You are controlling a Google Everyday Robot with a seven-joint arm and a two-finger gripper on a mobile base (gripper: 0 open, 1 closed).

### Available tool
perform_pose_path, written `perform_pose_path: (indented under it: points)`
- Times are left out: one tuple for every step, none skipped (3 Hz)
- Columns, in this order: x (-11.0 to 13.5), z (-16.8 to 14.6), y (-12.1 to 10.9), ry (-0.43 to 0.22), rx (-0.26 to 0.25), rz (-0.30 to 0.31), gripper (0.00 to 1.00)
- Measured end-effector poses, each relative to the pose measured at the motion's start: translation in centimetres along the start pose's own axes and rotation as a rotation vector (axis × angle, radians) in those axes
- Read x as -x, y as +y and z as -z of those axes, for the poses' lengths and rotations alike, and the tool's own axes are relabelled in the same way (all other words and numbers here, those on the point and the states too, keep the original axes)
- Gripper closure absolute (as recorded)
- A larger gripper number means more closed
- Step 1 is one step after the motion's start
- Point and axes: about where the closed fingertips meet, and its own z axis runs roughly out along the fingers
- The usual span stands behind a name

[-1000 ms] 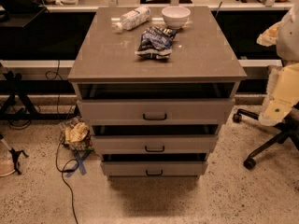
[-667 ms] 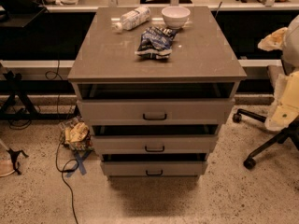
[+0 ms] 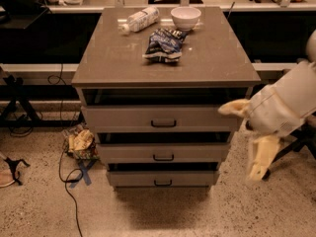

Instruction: Open bottom drawer

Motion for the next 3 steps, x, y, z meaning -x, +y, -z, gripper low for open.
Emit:
perform_pose_path:
  points:
    - [-0.6, -9.3, 4.1, -0.130, 0.215, 0.075, 0.00]
    - [-0.6, -9.4, 4.2, -0.125, 0.213, 0.078, 0.00]
    - [-2.7, -12.2, 4.1, -0.091, 0.192, 0.079, 0.00]
